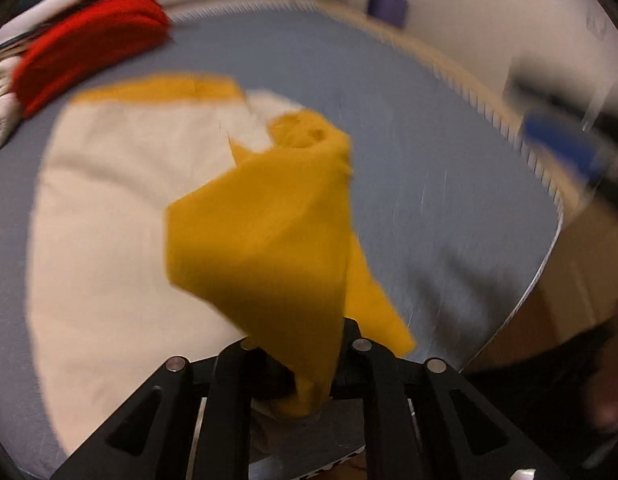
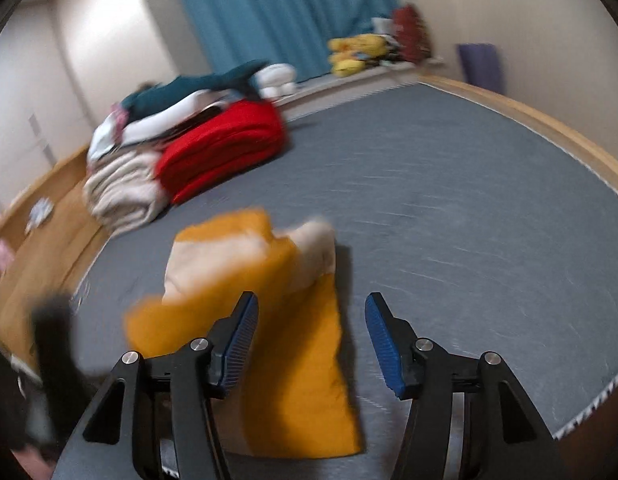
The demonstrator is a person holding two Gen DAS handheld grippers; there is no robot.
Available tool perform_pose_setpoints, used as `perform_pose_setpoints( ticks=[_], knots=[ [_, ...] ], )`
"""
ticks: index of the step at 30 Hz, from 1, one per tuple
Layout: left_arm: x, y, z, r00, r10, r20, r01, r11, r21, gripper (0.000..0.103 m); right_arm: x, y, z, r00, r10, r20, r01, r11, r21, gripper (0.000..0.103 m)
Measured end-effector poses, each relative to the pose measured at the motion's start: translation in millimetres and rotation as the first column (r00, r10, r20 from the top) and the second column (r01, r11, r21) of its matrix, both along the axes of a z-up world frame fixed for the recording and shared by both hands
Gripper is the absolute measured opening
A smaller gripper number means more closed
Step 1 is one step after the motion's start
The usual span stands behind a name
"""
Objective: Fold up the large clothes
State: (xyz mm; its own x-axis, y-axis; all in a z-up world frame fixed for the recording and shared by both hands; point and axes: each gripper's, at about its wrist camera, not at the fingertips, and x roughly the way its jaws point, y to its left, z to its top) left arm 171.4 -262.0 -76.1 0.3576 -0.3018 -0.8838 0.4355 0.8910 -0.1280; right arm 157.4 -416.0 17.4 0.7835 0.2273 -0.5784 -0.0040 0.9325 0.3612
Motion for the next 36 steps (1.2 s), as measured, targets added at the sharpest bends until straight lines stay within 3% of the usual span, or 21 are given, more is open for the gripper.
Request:
perform_pose_setpoints(
  ticks=[3, 5, 7, 12, 15, 17, 19, 22, 25, 26, 27, 30, 33, 36],
  knots=[
    [-6, -8, -11, 0.999, -0.042, -0.021, 0.043, 0.998, 0.05, 0.025, 2, -17, -1, 0.999, -0.027, -0.018, 0.027, 0.999, 0.033, 0.057],
    [-12, 8, 8, 0.997, -0.071, -0.031, 0.07, 0.997, -0.033, 0.042, 7, -19, -2, 0.999, -0.02, -0.032, 0.022, 0.998, 0.058, 0.057],
    [-15, 29, 28, 0.995, -0.095, -0.032, 0.092, 0.991, -0.098, 0.051, 12, -12, -3, 0.999, 0.008, -0.042, -0.004, 0.996, 0.092, 0.057],
    [-44, 92, 72, 0.989, -0.142, 0.047, 0.147, 0.978, -0.149, 0.052, 19, 17, -11, 0.989, 0.132, -0.064, -0.124, 0.986, 0.114, 0.057],
    [-49, 134, 74, 0.996, -0.062, 0.066, 0.07, 0.989, -0.129, 0.052, 23, 32, -21, 0.973, 0.208, -0.097, -0.194, 0.972, 0.135, 0.057],
    [-48, 167, 63, 0.997, 0.048, 0.061, -0.04, 0.992, -0.124, 0.052, 25, 50, -28, 0.956, 0.265, -0.125, -0.251, 0.961, 0.114, 0.057],
    [-45, 191, 52, 0.99, 0.14, 0.023, -0.134, 0.978, -0.157, 0.052, 25, 67, -34, 0.943, 0.287, -0.166, -0.284, 0.958, 0.046, 0.057],
    [-39, 209, 41, 0.961, 0.273, -0.048, -0.277, 0.943, -0.185, 0.052, 24, 84, -50, 0.932, 0.277, -0.234, -0.293, 0.955, -0.04, 0.057],
    [-36, 210, 32, 0.955, 0.282, -0.092, -0.296, 0.932, -0.207, 0.052, 26, 87, -62, 0.932, 0.23, -0.281, -0.262, 0.961, -0.083, 0.056],
    [-34, 207, 27, 0.955, 0.277, -0.108, -0.293, 0.935, -0.198, 0.052, 27, 86, -65, 0.931, 0.219, -0.29, -0.254, 0.963, -0.086, 0.048],
    [-31, 206, 19, 0.955, 0.27, -0.12, -0.289, 0.938, -0.191, 0.052, 27, 86, -68, 0.93, 0.214, -0.3, -0.249, 0.965, -0.084, 0.027],
    [-27, 197, 9, 0.956, 0.248, -0.155, -0.274, 0.946, -0.176, 0.052, 26, 86, -73, 0.928, 0.205, -0.311, -0.246, 0.964, -0.098, 0.006],
    [-25, 198, 7, 0.952, 0.251, -0.173, -0.282, 0.94, -0.191, 0.052, 22, 79, -60, 0.942, 0.206, -0.267, -0.233, 0.969, -0.076, 0.004],
    [-25, 198, 8, 0.951, 0.246, -0.187, -0.286, 0.93, -0.231, 0.053, 1, 59, -21, 0.98, 0.16, -0.118, -0.167, 0.985, -0.048, 0.002]
  ],
)
